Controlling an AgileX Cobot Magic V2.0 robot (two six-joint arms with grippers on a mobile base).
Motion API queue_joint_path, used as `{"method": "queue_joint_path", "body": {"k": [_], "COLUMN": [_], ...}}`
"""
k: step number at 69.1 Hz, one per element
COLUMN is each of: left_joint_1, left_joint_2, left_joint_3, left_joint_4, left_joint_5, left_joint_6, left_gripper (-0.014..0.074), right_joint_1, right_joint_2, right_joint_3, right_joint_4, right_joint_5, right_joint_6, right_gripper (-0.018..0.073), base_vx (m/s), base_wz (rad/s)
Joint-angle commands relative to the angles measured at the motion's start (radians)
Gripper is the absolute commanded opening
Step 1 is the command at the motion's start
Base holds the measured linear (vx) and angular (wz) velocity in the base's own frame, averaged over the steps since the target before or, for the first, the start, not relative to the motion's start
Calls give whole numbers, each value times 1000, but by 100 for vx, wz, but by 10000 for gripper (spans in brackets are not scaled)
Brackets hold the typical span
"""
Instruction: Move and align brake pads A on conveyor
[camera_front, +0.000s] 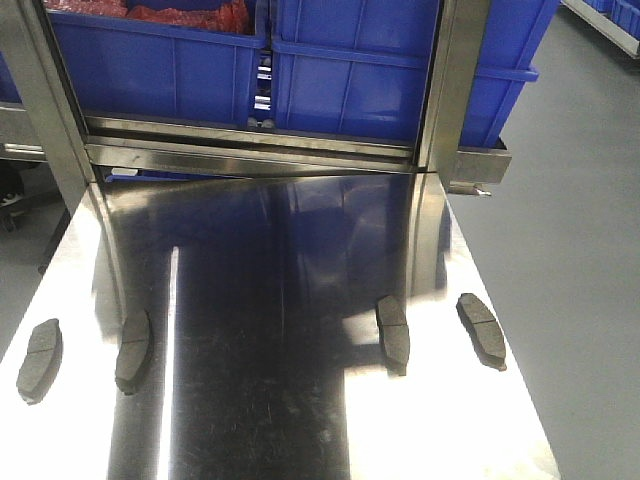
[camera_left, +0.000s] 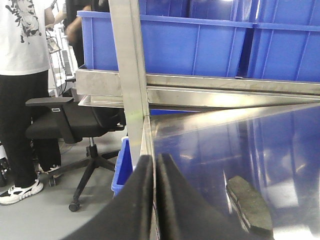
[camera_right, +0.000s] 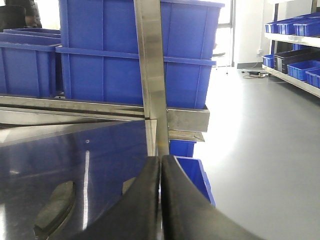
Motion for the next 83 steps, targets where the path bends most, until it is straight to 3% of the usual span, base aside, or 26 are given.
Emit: {"method": "queue_joint_path", "body": {"k": [1,83], "left_joint_1": [-3,-3], "left_joint_2": [-11,-11], "left_joint_3": [-9,-10], "left_joint_4": [-3,-3], "left_joint_5": [-75,-87], "left_joint_6": [-4,-4], "left_gripper": [-6,-6], "right_joint_1": [-5,-5], "right_joint_2": [-16,-16], "right_joint_3": [21,21], "right_joint_4": [-3,-3], "right_joint_5": [-76,-76], "right_joint_6": [-10,-10], "right_gripper": [-8,-8], "base_vx": [0,0], "base_wz": [0,0]}}
